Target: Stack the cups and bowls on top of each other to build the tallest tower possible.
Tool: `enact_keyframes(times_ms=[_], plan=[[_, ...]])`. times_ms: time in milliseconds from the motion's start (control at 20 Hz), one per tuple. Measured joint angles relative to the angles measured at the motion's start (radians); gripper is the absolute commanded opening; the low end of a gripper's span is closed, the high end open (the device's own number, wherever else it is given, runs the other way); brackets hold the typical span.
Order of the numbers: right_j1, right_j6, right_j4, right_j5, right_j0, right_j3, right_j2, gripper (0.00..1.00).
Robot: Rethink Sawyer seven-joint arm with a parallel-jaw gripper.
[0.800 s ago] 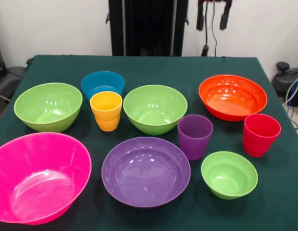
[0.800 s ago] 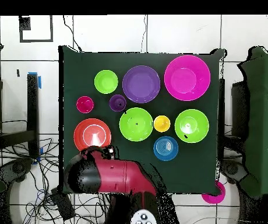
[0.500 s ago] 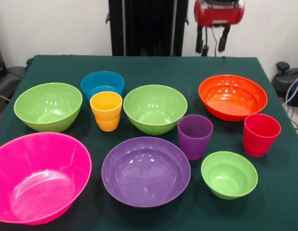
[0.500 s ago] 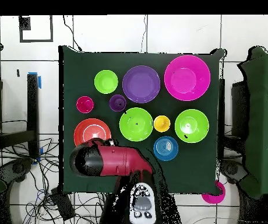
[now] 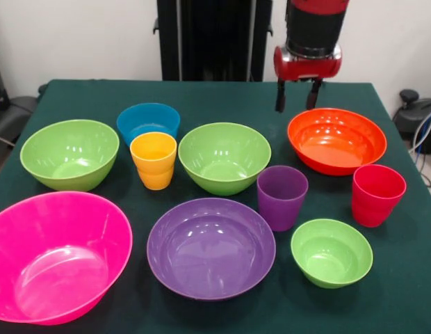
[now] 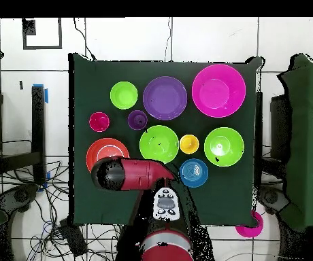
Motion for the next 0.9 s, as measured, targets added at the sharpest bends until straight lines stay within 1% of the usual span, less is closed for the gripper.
enact_keyframes(times_ms=[300,450,700,900], plan=[[0.082,0.000,-0.028,0.000,0.000,-0.057,-0.004,1.00],[0.111,0.000,-0.035,0.000,0.001,-0.082,-0.007,1.00],[0.135,0.000,-0.036,0.000,0.003,-0.112,-0.008,1.00],[0.137,0.000,-0.037,0.000,-0.004,-0.123,-0.006,1.00]])
